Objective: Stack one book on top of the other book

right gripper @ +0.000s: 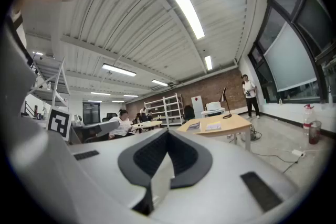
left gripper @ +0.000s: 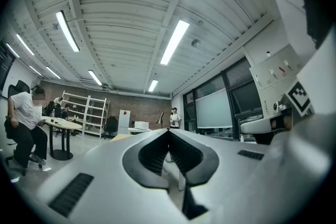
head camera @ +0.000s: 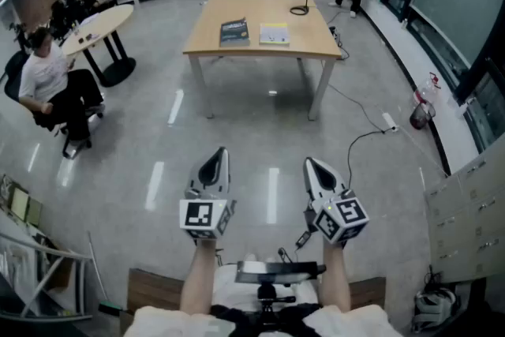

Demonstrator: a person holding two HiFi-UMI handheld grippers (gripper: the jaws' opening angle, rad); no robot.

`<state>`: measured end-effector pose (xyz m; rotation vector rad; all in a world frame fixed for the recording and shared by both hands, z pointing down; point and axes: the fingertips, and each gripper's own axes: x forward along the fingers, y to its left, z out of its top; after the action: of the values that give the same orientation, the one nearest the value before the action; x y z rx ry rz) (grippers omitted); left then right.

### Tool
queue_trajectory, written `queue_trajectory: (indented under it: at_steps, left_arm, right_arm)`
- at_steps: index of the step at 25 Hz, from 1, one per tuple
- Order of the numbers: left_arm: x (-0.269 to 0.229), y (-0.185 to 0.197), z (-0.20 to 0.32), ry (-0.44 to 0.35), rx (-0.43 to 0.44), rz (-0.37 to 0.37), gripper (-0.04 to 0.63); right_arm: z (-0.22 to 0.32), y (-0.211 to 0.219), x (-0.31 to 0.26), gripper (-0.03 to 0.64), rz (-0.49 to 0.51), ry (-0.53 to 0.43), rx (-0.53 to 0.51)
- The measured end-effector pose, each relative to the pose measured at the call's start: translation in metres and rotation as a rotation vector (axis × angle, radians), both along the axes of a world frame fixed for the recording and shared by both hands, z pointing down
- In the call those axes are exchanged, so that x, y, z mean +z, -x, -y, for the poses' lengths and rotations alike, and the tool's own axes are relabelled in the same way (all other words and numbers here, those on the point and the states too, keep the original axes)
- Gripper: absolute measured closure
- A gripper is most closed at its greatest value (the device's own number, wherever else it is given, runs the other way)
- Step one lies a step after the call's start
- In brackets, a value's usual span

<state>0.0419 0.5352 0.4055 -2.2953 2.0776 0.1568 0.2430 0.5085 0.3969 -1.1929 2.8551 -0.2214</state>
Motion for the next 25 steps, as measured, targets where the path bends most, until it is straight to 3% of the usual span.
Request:
queue_trajectory:
  at_steps: [15, 25]
  left_arm:
    - [-0.008, -0.022, 0.007, 0.024, 0.036, -0.005, 0.588]
    - [0.006, -0.039, 0.020, 0.037, -0.003, -0.047, 0.588]
  right_arm:
    - [0.005, 0.001, 0.004, 0.621, 0.084, 0.028, -0.063]
    - [0.033, -0.038, 0.014, 0.621, 0.142, 0.078, -0.040]
